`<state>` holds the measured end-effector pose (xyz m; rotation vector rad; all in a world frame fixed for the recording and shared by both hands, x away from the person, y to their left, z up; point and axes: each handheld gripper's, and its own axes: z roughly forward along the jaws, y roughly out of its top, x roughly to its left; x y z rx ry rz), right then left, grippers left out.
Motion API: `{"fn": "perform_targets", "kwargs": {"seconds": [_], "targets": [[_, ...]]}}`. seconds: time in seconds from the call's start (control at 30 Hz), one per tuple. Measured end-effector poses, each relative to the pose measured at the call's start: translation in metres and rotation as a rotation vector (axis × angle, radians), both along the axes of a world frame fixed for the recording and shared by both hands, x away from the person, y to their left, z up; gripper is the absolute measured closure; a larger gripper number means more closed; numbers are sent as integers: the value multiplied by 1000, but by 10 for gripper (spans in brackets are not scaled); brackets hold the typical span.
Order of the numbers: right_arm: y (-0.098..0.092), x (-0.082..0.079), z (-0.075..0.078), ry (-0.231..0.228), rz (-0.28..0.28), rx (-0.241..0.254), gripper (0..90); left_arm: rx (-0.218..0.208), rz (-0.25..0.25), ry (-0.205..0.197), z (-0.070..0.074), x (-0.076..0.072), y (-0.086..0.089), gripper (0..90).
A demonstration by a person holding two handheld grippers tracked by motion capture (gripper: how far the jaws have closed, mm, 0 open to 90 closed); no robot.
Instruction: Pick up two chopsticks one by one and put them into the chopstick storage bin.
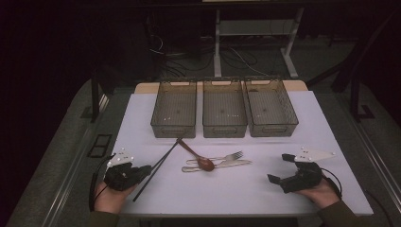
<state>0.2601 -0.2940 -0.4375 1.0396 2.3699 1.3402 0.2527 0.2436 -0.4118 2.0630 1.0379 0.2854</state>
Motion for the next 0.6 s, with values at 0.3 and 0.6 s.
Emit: {"fn": "perform_targets", "kwargs": {"seconds": [0.3, 0.6], "targets": [[0, 0, 0, 7, 0, 9, 1, -28, -10, -28, 9, 6, -8, 855], [0, 0, 0, 13, -5, 15, 1, -43, -14, -51, 21, 19, -17, 855]]}}
